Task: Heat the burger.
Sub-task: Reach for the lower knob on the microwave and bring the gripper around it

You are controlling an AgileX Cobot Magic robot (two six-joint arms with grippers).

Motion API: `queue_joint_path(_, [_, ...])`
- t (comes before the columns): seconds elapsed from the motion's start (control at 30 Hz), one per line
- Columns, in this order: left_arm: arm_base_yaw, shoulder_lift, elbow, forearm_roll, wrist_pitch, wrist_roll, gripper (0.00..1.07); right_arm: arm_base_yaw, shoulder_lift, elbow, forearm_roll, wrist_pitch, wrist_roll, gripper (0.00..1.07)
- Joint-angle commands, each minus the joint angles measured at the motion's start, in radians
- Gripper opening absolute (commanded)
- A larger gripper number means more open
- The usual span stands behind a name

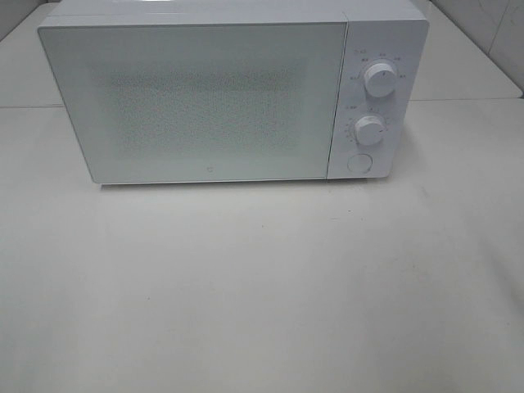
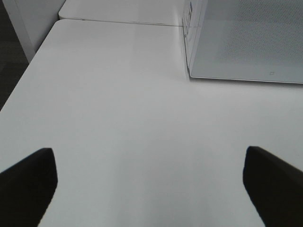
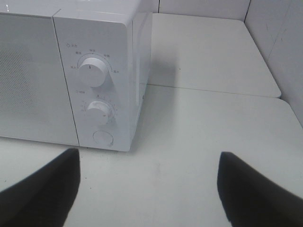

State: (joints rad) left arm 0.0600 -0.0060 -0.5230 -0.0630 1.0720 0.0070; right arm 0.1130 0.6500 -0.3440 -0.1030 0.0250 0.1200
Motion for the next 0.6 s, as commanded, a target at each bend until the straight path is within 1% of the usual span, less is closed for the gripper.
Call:
queue_joint_path(0.03, [0.004, -0.014, 0.002, -0.004, -0.007, 0.001, 1.0, -0.004, 0.066, 0.023, -0.005, -0.17, 0.005, 0.76])
queue_joint_path(0.07, [0.004, -0.014, 0.002, -0.004, -0.007, 0.001, 1.0, -0.004, 0.066, 0.023, -0.005, -0.17, 0.005, 0.76])
queue_joint_path(0.1, [0.004, -0.014, 0.002, -0.004, -0.007, 0.001, 1.0, -0.004, 0.102, 0.028, -0.006, -0.23, 0.005, 0.76])
queue_joint_path(0.17, [0.004, -0.014, 0.002, -0.004, -0.007, 0.001, 1.0, -0.004, 0.123, 0.028, -0.006, -0.258, 0.005, 0.76])
queue_joint_path(0.23, [0.004, -0.014, 0.002, -0.004, -0.007, 0.001, 1.0, -0.004, 0.178, 0.028, -0.006, -0.333, 0.005, 0.76])
queue_joint_path(0.27, [0.004, -0.014, 0.002, -0.004, -0.007, 0.001, 1.0, -0.004, 0.178, 0.028, -0.006, -0.333, 0.005, 0.76])
queue_joint_path(0.3, [0.004, -0.014, 0.002, -0.004, -0.007, 0.001, 1.0, -0.004, 0.214, 0.028, -0.006, -0.384, 0.004, 0.76])
queue_joint_path(0.37, [0.004, -0.014, 0.002, -0.004, -0.007, 0.001, 1.0, -0.004, 0.233, 0.028, -0.006, -0.404, 0.004, 0.76])
queue_joint_path(0.43, [0.004, -0.014, 0.002, -0.004, -0.007, 0.001, 1.0, -0.004, 0.324, 0.028, 0.001, -0.5, -0.002, 0.76])
queue_joint_path(0.5, [0.004, -0.014, 0.002, -0.004, -0.007, 0.001, 1.0, -0.004, 0.344, 0.028, 0.001, -0.525, -0.009, 0.76])
queue_joint_path(0.53, [0.004, -0.014, 0.002, -0.004, -0.007, 0.001, 1.0, -0.004, 0.393, 0.028, 0.035, -0.577, -0.046, 0.76])
queue_joint_path(0.6, [0.004, -0.014, 0.002, -0.004, -0.007, 0.001, 1.0, -0.003, 0.418, 0.028, 0.056, -0.601, -0.06, 0.76])
